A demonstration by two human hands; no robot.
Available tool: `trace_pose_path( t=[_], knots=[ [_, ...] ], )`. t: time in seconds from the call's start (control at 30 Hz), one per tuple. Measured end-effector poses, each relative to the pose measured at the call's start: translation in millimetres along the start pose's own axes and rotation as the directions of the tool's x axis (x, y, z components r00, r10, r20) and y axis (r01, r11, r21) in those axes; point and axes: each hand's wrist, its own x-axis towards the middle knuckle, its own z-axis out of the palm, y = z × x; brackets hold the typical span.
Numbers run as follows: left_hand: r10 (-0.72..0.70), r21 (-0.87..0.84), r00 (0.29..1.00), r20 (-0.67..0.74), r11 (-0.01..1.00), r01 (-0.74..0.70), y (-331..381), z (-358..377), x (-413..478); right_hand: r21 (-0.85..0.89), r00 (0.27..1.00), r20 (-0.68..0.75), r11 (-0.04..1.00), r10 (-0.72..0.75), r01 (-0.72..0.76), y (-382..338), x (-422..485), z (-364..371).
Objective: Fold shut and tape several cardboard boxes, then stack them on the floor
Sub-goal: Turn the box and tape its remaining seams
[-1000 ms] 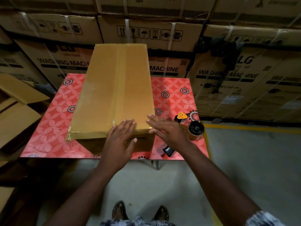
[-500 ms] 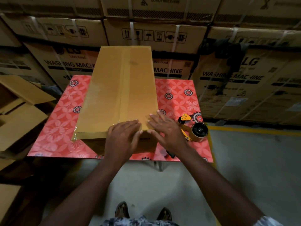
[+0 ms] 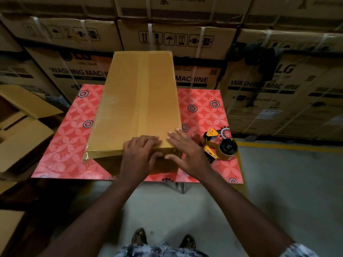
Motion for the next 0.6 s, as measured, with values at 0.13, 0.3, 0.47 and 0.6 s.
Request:
trace_pose_path(
  t=[0.13,0.3,0.47,0.6],
  knots=[
    [-0.083,-0.011,0.996,0.034,0.996,0.083,4,-2,2,0.095,0.999,0.012,0.994,0.052,-0.053,-1,3,-3],
    [-0.086,0.033,0.994,0.059,0.996,0.084,7,-3,3,0.061,0.993,0.119,0.998,0.024,-0.032,8,0,-10],
    [-0.064,-0.068,0.992,0.109,0.995,0.071,4,-16,6,-0.112,0.995,0.075,0.992,0.072,-0.063,-11,8,-6],
    [0.006,-0.069,0.998,0.066,0.998,-0.001,-13,-26,6,-0.223,0.999,0.034,0.974,0.041,-0.032,-31,15,12]
  ],
)
